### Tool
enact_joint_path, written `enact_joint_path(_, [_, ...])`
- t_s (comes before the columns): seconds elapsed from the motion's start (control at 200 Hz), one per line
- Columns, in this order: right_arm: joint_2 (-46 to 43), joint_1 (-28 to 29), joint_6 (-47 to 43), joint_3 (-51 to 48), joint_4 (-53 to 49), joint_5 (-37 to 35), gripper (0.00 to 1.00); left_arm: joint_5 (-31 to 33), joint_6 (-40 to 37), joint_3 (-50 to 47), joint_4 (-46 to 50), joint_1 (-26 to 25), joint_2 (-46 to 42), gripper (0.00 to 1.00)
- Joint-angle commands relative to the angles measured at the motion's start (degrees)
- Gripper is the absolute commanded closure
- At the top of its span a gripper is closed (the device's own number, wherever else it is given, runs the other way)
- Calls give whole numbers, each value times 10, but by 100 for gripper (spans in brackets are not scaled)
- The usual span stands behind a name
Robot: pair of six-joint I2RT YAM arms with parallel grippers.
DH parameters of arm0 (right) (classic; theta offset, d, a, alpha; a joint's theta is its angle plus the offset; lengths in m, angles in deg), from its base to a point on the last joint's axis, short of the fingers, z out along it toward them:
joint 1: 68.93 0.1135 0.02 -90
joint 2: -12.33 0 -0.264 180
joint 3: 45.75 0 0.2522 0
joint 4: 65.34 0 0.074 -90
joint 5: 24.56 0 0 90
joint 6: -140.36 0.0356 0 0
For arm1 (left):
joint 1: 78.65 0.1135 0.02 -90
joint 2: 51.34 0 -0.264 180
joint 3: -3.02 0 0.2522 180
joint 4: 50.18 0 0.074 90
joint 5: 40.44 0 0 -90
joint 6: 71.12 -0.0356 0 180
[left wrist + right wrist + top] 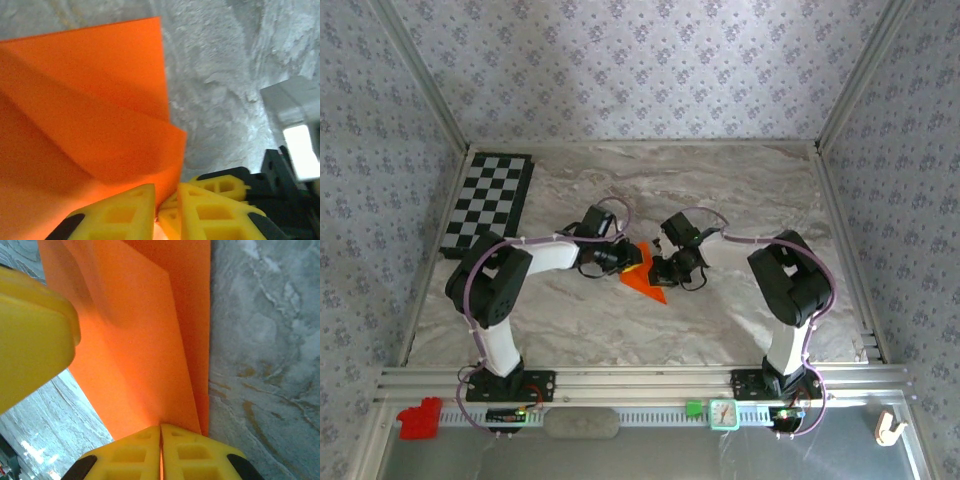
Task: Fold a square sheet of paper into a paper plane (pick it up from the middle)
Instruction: Fourth fold the wing at the center of the table.
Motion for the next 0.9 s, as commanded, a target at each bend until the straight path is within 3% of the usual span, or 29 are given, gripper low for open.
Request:
enact_joint_path(0.0, [1, 0, -9, -13, -44, -4, 91, -8, -3, 3, -18, -8, 12, 81])
enact_joint_path(0.305, [8, -1, -2, -17, -36, -1, 91, -26, 16, -4, -58, -12, 36, 81])
enact_joint_path(0.56, [13, -1, -10, -20, -57, -22, 91, 48, -17, 3, 8, -11, 48, 83])
enact_joint_path(0.895, [14, -8, -30, -43, -81, -39, 91, 41, -85, 65, 43, 51, 79, 82])
